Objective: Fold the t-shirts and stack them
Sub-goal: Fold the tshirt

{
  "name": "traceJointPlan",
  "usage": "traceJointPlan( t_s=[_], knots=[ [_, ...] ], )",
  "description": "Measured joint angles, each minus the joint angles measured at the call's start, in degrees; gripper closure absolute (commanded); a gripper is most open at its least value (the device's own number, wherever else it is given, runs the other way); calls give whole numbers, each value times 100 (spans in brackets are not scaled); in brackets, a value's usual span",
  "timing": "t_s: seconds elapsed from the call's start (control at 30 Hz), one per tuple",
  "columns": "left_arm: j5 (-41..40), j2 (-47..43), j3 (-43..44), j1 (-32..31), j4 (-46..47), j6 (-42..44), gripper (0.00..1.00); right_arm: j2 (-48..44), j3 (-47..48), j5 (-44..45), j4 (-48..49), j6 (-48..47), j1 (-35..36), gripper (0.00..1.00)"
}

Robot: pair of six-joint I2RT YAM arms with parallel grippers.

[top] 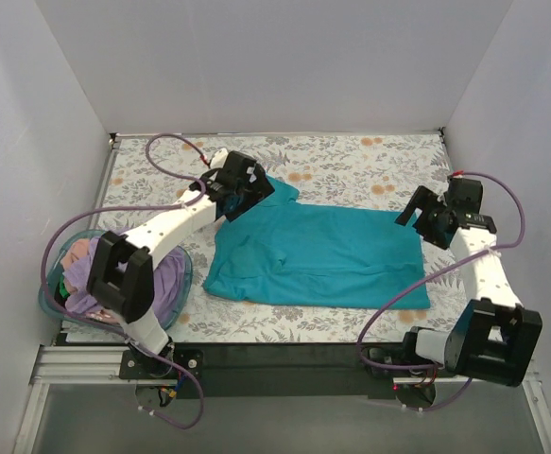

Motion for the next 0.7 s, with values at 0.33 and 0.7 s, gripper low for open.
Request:
traceJointPlan(
  t_s=[0.33, 0.7],
  knots=[
    [328, 3375, 3477, 651, -15, 1001, 5, 1878, 1178, 44, 229, -149, -2, 2],
    [293, 5213, 5536, 756, -254, 1801, 24, 2267, 1325, 210, 354, -164, -2, 2]
  ],
)
